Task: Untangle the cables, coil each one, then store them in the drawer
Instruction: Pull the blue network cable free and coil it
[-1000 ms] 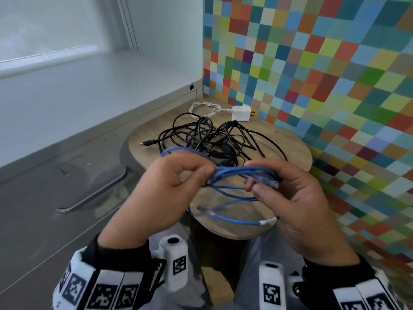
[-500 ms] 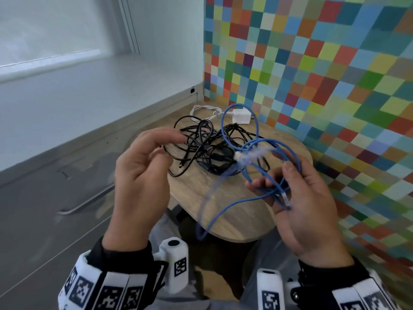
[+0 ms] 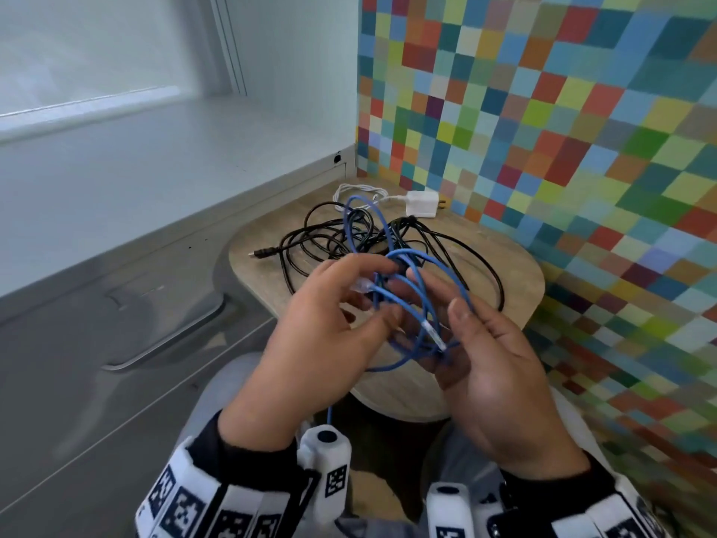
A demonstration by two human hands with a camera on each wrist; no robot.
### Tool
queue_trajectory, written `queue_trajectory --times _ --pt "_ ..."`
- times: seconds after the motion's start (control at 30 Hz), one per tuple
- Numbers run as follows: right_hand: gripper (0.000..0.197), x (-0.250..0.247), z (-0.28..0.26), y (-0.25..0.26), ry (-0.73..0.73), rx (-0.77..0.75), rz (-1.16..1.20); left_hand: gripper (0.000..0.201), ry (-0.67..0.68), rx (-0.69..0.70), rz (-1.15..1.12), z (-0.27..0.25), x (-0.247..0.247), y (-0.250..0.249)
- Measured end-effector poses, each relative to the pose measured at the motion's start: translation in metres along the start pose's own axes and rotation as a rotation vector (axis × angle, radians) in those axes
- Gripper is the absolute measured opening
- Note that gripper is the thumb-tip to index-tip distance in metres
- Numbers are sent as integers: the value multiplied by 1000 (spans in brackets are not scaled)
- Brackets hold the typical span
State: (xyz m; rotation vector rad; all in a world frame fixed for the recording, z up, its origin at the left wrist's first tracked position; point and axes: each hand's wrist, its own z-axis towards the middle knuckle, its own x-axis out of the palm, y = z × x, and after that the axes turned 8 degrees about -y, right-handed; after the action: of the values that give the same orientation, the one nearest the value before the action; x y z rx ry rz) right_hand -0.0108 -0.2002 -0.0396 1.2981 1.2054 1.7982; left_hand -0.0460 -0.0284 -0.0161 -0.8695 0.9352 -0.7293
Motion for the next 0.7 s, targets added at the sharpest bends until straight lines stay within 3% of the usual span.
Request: queue_trajectory --times 0.2,0.4,0.5,0.63,0.7 --pt "37 -2 2 1 -83 42 41 25 -90 2 -45 1 -1 2" --pt "33 -18 14 7 -264 -35 33 27 -58 -43 -68 1 -6 -2" --pt "32 -24 15 11 -189 -51 36 27 -110 -36 -120 1 -6 -4" --pt "57 -19 8 3 10 -45 -143 28 -119 -6 -148 1 -1 -6" --pt "38 -12 6 -1 16 -85 -263 27 -80 4 -169 -2 1 -9"
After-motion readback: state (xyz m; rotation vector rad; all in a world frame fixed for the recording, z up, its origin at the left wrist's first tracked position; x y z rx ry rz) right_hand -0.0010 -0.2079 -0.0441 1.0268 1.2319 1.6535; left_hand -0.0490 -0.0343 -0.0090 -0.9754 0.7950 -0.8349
